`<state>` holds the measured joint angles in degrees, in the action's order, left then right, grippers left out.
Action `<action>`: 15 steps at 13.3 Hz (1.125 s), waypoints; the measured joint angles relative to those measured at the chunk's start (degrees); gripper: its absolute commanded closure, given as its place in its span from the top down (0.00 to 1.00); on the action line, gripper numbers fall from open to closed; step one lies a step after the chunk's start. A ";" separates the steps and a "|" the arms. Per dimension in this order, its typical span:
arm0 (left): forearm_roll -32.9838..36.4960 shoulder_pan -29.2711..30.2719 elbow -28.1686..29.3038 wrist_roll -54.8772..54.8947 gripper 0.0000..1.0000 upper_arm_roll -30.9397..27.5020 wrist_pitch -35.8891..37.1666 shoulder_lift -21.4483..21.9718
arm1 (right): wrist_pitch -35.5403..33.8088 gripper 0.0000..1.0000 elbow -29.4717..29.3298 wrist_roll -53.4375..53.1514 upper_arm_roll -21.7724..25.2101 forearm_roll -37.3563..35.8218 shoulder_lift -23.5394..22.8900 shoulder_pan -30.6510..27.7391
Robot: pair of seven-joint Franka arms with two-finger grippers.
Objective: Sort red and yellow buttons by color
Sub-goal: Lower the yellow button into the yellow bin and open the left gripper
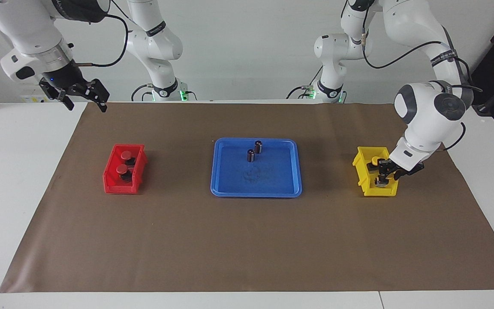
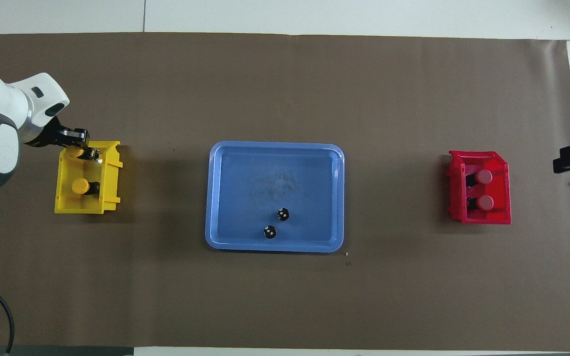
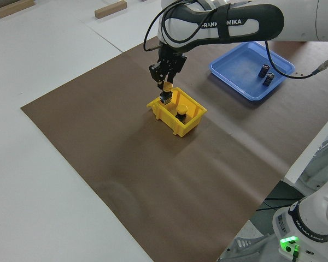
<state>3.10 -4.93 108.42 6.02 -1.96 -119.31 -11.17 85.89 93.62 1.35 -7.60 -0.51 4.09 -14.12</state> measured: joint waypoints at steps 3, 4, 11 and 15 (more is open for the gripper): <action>0.00 0.00 1.99 0.10 0.01 0.02 -0.91 0.19 | 0.00 1.00 0.02 0.00 0.00 0.00 0.00 0.00; 0.00 0.00 2.67 0.11 0.02 0.02 -1.61 0.20 | 0.00 1.00 0.02 0.00 0.00 0.00 0.00 0.00; 0.00 0.98 4.16 0.26 0.53 -0.03 -3.69 0.31 | 0.00 1.00 0.03 0.00 0.00 0.00 0.00 0.00; 0.00 1.01 4.12 0.28 0.55 -0.02 -3.75 0.53 | 0.04 1.00 0.03 0.00 0.00 0.00 0.00 0.00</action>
<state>3.11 -3.93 112.55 6.30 -1.97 -123.06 -10.64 85.92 93.64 1.35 -7.60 -0.51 4.09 -14.12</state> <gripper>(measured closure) 0.458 0.000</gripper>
